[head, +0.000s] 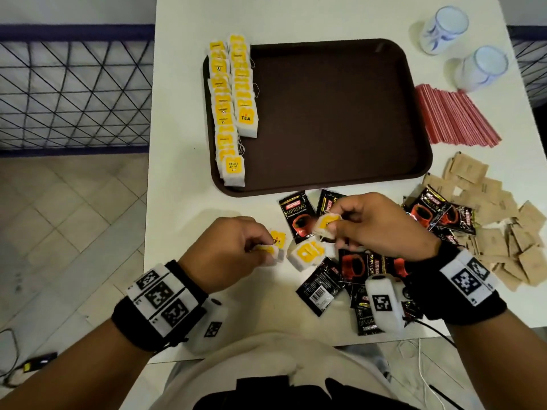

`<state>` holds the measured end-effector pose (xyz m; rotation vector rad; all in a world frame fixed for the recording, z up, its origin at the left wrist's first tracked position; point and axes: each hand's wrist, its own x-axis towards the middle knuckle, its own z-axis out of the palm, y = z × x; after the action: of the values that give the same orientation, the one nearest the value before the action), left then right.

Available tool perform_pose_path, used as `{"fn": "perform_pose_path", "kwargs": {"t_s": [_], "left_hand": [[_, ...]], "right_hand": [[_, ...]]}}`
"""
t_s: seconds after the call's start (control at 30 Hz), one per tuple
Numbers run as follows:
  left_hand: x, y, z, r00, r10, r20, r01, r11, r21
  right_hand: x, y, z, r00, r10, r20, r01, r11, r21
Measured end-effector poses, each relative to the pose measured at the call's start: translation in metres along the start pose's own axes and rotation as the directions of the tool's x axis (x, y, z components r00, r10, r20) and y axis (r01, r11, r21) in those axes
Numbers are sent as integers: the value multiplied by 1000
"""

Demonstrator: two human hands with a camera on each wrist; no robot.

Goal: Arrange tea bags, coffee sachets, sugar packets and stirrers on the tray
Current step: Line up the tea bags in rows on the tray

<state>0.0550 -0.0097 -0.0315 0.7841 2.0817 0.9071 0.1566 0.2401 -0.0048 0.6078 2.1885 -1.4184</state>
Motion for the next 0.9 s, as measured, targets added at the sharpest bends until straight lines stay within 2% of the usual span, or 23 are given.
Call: {"fn": "perform_pose_path", "kwargs": {"t_s": [0.07, 0.3, 0.43, 0.57, 0.73, 0.9], "left_hand": [[4, 2, -6, 1000, -9, -14, 9, 1000, -29], [19, 11, -18, 998, 25, -53, -24, 999, 26], [41, 15, -45, 993, 92, -73, -76, 979, 189], [75, 17, -81, 991, 92, -101, -57, 951, 303], [117, 20, -109, 978, 149, -145, -82, 918, 388], [147, 16, -115, 987, 138, -80, -95, 911, 401]], "right_hand": [[3, -3, -2, 1000, -15, -13, 15, 1000, -3], [14, -9, -12, 990, -97, -106, 101, 994, 34], [30, -11, -13, 991, -100, -90, 110, 988, 110], [53, -25, -16, 992, -101, -73, 112, 980, 162], [90, -50, -15, 994, -102, -42, 108, 977, 186], [125, -65, -4, 993, -112, -26, 115, 980, 160]]}}
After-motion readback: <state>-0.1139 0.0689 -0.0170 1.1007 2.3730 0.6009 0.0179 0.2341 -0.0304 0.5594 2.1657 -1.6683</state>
